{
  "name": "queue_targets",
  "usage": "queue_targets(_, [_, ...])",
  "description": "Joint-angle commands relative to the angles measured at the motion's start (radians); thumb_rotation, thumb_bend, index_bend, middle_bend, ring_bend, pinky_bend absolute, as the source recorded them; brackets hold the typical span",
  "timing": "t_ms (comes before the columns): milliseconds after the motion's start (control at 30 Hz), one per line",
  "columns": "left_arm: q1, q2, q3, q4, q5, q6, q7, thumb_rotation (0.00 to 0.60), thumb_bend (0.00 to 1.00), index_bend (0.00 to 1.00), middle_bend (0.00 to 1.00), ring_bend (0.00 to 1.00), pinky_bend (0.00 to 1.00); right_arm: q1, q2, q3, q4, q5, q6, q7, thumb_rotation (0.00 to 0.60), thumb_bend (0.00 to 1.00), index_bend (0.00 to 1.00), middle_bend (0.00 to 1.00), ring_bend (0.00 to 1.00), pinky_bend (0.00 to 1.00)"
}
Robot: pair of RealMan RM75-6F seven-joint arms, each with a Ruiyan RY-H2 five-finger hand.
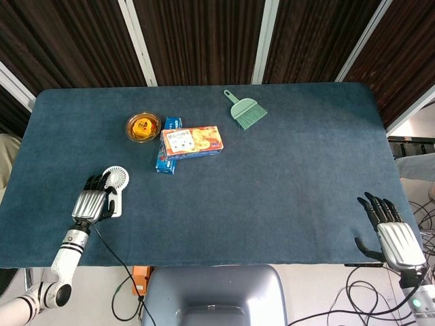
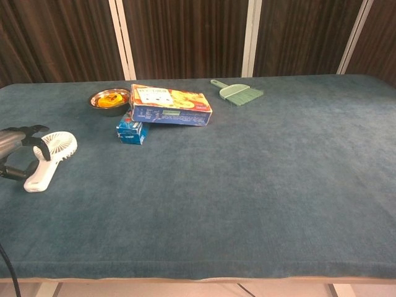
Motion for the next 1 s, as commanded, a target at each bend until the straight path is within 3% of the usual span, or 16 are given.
queue_targets(33, [0.007,0.019,-0.008,-0.041,0.059,0.095,-0.027,0.477,0.61,0.41,0.00,0.00,0.03,-0.001,0.001,0.002,-0.001,0.002,-0.001,0.000,0.600,0.27,0.00,0.00,0.00,0.00])
queue_targets(167, [0.042,0.071,-0.028,-0.111,0.219,0.353,-0.131,0.505,0.61,0.36,0.00,0.00,0.03,-0.004,0.004,0.003,-0.002,0.001,0.002,0.003,0.600,0.27,0.00,0.00,0.00,0.00])
queue_targets(300, [0.099,0.158,-0.026,-0.220,0.327,0.558,-0.140,0.520,0.61,0.29,0.00,0.00,0.03,-0.006,0.005,0.004,-0.003,-0.001,0.003,0.004,0.600,0.27,0.00,0.00,0.00,0.00])
queue_targets(400, [0.172,0.238,0.014,-0.311,0.379,0.662,-0.129,0.538,0.61,0.27,0.00,0.00,0.03,-0.010,0.006,0.002,-0.006,-0.008,0.008,0.001,0.600,0.27,0.00,0.00,0.00,0.00])
queue_targets(467, [0.252,0.290,0.068,-0.363,0.394,0.726,-0.122,0.575,0.60,0.23,0.00,0.00,0.03,-0.017,0.007,-0.001,-0.007,-0.016,0.019,-0.004,0.600,0.27,0.00,0.00,0.00,0.00])
queue_targets(567, [0.375,0.328,0.161,-0.407,0.380,0.781,-0.126,0.600,0.49,0.10,0.00,0.00,0.03,-0.028,0.002,-0.003,-0.007,-0.020,0.035,-0.028,0.600,0.27,0.00,0.00,0.00,0.00])
queue_targets(633, [0.425,0.316,0.204,-0.378,0.393,0.801,-0.182,0.600,0.37,0.03,0.00,0.00,0.03,-0.034,-0.005,-0.007,-0.007,-0.018,0.036,-0.053,0.600,0.27,0.00,0.00,0.00,0.00])
queue_targets(700, [0.438,0.313,0.228,-0.346,0.400,0.777,-0.169,0.600,0.32,0.02,0.00,0.00,0.03,-0.035,-0.013,-0.008,-0.010,-0.012,0.029,-0.075,0.600,0.27,0.00,0.00,0.00,0.00])
queue_targets(1000, [0.439,0.336,0.214,-0.361,0.421,0.748,-0.197,0.600,0.27,0.00,0.00,0.00,0.03,-0.038,-0.028,-0.009,-0.015,-0.010,0.023,-0.112,0.600,0.27,0.00,0.00,0.00,0.00])
